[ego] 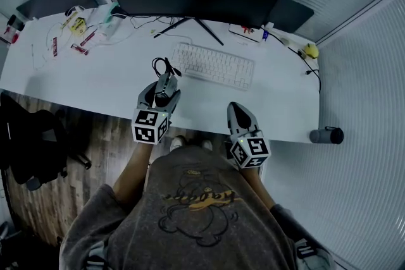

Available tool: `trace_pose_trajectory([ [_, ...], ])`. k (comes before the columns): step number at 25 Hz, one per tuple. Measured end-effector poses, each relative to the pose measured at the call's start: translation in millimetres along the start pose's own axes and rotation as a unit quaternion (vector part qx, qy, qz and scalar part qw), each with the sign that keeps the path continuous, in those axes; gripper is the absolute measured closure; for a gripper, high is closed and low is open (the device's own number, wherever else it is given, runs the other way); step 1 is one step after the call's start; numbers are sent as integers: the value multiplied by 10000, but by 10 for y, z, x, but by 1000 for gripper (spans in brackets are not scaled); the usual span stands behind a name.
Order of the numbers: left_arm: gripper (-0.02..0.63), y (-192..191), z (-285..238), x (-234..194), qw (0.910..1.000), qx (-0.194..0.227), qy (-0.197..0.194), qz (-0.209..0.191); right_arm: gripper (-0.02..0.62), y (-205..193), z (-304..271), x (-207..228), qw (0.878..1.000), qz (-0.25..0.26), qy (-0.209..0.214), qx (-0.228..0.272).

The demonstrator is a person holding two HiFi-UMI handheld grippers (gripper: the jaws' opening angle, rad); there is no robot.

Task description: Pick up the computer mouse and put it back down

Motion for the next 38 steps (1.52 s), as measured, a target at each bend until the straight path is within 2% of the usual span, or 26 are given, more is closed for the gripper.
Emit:
trace_pose_trajectory([
  [9,288,205,411,-204,9983,413,299,291,589,63,-226,-91,9996,106,277,26],
  [20,288,116,803,-430,9947,457,729,565,589,96,-452,-237,9977,245,622,-84],
  [29,288,117,856,-530,9926,516,876,665,589,114,-542,-313,9964,308,769,-154],
  [38,288,-17,647,-609,9933,285,906,663,589,88,-532,-310,9966,242,766,-168],
])
Point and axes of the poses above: the fingertips, and each gripper's own axes: z backward along the fingers, x to its right, y out of its top, the point moved 10 cm from there along z, backward along the fingers, and after that the axes turned 11 degrees about y, right-handed, at the moved point
